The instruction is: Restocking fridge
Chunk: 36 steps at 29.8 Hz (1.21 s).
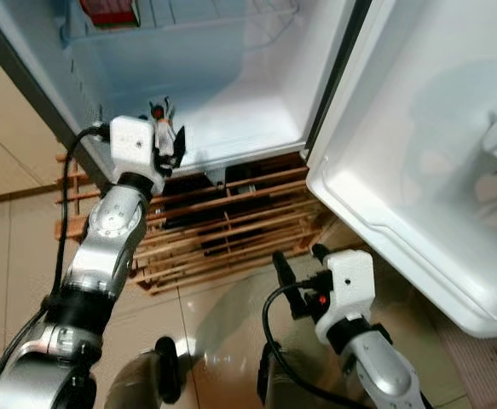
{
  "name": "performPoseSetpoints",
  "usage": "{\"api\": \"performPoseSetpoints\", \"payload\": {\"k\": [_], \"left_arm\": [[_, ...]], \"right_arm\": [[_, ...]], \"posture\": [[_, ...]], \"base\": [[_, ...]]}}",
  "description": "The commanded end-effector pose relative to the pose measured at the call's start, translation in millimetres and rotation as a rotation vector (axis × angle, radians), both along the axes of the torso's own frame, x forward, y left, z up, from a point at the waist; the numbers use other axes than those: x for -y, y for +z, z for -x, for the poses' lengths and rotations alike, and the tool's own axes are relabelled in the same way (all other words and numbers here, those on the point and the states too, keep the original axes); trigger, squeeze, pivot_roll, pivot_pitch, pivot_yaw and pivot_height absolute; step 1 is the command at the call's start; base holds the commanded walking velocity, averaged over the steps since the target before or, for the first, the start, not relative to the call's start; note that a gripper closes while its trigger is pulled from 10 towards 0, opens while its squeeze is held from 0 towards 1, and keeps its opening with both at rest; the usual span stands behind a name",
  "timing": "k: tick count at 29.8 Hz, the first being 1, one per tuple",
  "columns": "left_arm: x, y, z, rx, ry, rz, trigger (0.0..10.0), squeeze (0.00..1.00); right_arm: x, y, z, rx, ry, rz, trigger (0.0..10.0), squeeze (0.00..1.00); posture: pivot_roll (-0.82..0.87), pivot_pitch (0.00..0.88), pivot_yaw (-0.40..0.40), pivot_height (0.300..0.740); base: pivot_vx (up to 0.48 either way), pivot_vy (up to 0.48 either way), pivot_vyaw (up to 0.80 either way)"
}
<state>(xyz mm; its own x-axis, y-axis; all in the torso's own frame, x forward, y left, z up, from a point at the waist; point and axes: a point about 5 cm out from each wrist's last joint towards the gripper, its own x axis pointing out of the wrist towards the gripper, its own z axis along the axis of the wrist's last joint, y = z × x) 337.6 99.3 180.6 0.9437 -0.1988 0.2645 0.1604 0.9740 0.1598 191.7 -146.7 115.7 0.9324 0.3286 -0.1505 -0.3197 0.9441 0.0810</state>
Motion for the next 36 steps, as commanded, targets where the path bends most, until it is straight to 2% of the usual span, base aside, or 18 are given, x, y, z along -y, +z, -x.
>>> {"api": "performPoseSetpoints", "payload": {"k": [1, 3, 4, 6, 9, 11, 12, 13, 15, 17, 24, 34, 36], "left_arm": [[10.0, -4.1, 11.6, -0.033, -0.017, 0.008, 10.0, 0.0], [11.6, -6.6, 13.8, -0.049, -0.017, 0.017, 10.0, 0.0], [16.2, -18.2, 19.1, -0.113, -0.011, 0.005, 10.0, 0.0], [16.9, -31.7, 20.7, -0.193, 0.026, 0.006, 10.0, 0.0], [12.3, -44.0, 18.7, -0.261, 0.096, -0.008, 10.0, 0.0], [8.1, -51.7, 12.3, -0.304, 0.138, 0.0, 10.0, 0.0], [8.1, -51.7, 12.3, -0.304, 0.138, 0.0, 10.0, 0.0], [5.5, -54.1, 3.7, -0.312, 0.174, -0.012, 10.0, 0.0], [4.9, -53.5, 1.8, -0.311, 0.186, -0.017, 10.0, 0.0], [4.9, -54.9, -6.0, -0.335, 0.201, -0.019, 10.0, 0.0], [8.4, -57.7, -22.3, -0.359, 0.203, -0.032, 10.0, 0.0], [6.2, -62.6, -36.3, -0.408, 0.233, -0.06, 10.0, 0.0], [5.8, -58.1, -40.9, -0.386, 0.243, -0.073, 10.0, 0.0]], "right_arm": [[1.6, -4.5, -0.2, -0.009, -0.005, 0.007, 10.0, 0.0], [1.6, -4.5, -0.8, -0.008, -0.005, 0.007, 10.0, 0.0], [1.7, -4.3, -1.8, -0.003, -0.005, 0.007, 10.0, 0.0], [1.7, -4.2, -2.4, 0.0, -0.005, 0.006, 10.0, 0.0], [1.9, -4.8, -2.3, 0.002, -0.006, 0.006, 10.0, 0.0], [2.0, -5.0, -2.2, 0.003, -0.008, 0.007, 10.0, 0.0], [2.0, -5.0, -2.2, 0.003, -0.008, 0.007, 10.0, 0.0], [2.2, -4.8, -1.3, 0.003, -0.01, 0.008, 10.0, 0.0], [2.3, -4.8, -0.9, 0.004, -0.01, 0.009, 10.0, 0.0], [3.3, -5.2, 1.3, 0.001, -0.014, 0.011, 10.0, 0.0], [4.1, -5.7, 3.9, -0.004, -0.017, 0.017, 10.0, 0.0], [3.9, -6.8, 8.4, -0.015, -0.022, 0.019, 10.0, 0.0], [4.4, -6.8, 11.3, -0.02, -0.024, 0.022, 10.0, 0.0]], "posture": [[-0.22, 0.224, 0.015, 0.74], [-0.22, 0.224, 0.015, 0.74], [-0.22, 0.221, 0.015, 0.74], [-0.22, 0.221, 0.016, 0.74], [-0.23, 0.221, 0.019, 0.74], [-0.23, 0.221, 0.02, 0.74], [-0.23, 0.221, 0.02, 0.74], [-0.25, 0.225, 0.016, 0.74], [-0.25, 0.226, 0.016, 0.74], [-0.27, 0.225, 0.014, 0.74], [-0.28, 0.226, 0.013, 0.74], [-0.3, 0.24, 0.014, 0.74], [-0.32, 0.249, 0.012, 0.74]], "base": [[0.0, 0.0, 0.0], [0.0, 0.0, 0.0], [0.0, 0.0, 0.0], [0.0, 0.0, 0.0], [0.0, 0.0, 0.0], [0.0, 0.0, 0.0], [0.0, 0.0, 0.0], [0.0, 0.0, 0.0], [0.0, 0.0, 0.0], [0.0, 0.0, 0.0], [0.0, 0.0, 0.0], [0.0, 0.0, 0.0], [0.0, 0.0, 0.0]]}}
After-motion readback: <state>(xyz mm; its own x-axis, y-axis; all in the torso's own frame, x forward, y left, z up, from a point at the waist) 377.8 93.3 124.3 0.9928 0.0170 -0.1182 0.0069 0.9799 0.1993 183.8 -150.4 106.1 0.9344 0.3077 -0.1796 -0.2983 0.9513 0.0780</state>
